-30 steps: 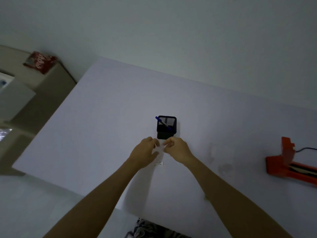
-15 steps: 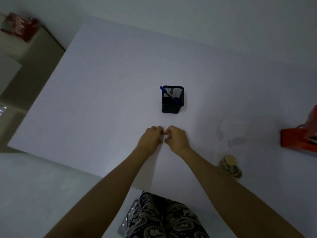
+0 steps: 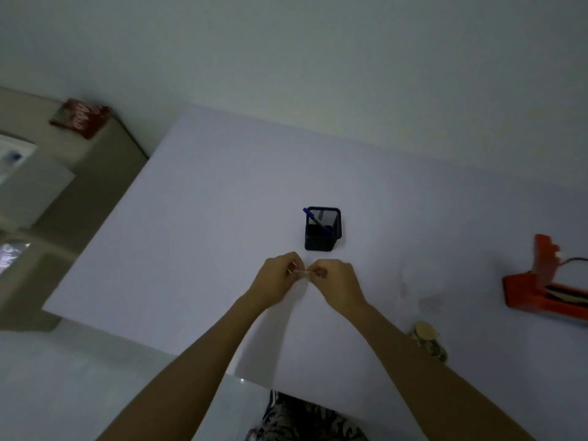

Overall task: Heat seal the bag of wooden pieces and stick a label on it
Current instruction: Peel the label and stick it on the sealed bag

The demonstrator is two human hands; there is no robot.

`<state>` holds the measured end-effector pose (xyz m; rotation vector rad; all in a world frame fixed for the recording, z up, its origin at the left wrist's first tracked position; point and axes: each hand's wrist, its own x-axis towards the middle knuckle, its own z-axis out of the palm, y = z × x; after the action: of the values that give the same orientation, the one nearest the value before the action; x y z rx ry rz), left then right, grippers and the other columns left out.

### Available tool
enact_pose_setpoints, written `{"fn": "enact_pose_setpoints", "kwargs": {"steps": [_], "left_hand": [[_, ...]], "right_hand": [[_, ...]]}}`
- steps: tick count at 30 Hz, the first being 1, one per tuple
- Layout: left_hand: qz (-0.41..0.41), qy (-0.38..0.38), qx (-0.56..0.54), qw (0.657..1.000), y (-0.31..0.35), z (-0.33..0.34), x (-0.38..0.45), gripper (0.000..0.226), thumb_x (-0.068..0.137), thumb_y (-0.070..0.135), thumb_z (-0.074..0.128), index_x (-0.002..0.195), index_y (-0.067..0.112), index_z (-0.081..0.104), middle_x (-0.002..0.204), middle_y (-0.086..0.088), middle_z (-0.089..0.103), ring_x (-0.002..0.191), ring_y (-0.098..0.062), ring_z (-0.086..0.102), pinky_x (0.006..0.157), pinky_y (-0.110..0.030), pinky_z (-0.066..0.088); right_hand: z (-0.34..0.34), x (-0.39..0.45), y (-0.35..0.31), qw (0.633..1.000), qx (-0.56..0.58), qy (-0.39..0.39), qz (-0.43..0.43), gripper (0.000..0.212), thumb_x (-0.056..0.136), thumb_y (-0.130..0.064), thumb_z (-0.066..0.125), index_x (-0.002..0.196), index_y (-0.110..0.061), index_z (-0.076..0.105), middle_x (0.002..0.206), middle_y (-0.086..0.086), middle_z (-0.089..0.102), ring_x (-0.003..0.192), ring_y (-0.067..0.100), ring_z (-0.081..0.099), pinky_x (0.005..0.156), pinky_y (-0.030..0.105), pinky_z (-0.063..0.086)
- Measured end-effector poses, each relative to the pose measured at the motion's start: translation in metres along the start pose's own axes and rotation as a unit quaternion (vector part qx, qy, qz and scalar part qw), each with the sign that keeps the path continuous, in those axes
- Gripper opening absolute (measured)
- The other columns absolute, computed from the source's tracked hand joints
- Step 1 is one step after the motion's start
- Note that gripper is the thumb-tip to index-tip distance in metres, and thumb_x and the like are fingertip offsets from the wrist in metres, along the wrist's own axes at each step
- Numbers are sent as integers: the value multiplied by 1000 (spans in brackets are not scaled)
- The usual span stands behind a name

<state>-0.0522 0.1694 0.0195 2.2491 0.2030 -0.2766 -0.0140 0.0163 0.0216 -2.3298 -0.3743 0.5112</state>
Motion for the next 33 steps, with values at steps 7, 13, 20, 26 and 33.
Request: {"fn": "enact_pose_setpoints", "kwargs": {"steps": [7,13,20,26,33], "left_hand": [[82,159,-66,982,78,-101,-3,15,86,24,68,99,21,62,93,8,62,83,-5,59,71,-14,46],[197,264,-74,941,139,-144,-14,9,90,13,61,92,20,66,89,10,66,83,-1,61,71,-13,48],[262,311,-96,909,172,-154,-30,13,91,20,62,101,22,71,94,13,69,87,1,63,74,-11,50],[258,319,-141,901,201,-156,-38,13,90,23,65,98,22,75,86,18,71,83,9,65,72,-4,47],[203,282,-264,900,235,-149,-36,17,86,35,67,95,25,77,85,12,75,81,2,69,74,-12,53]], "right_hand": [[-80,2,-112,989,54,129,-39,15,87,-23,70,92,-10,77,83,2,74,68,9,65,65,14,52],[-133,-2,-176,970,142,189,-56,12,86,-22,68,88,-13,76,76,-4,71,66,3,62,57,11,44],[-164,-26,-196,961,190,174,-103,20,96,-18,54,97,-22,73,87,-5,73,82,10,67,74,22,56],[-176,-38,-201,946,34,272,-174,22,98,-18,54,111,-14,71,99,-1,73,83,6,62,67,4,42],[-191,-41,-197,882,-88,409,-215,22,98,-22,53,97,-12,73,82,3,70,70,12,60,63,17,46]]}}
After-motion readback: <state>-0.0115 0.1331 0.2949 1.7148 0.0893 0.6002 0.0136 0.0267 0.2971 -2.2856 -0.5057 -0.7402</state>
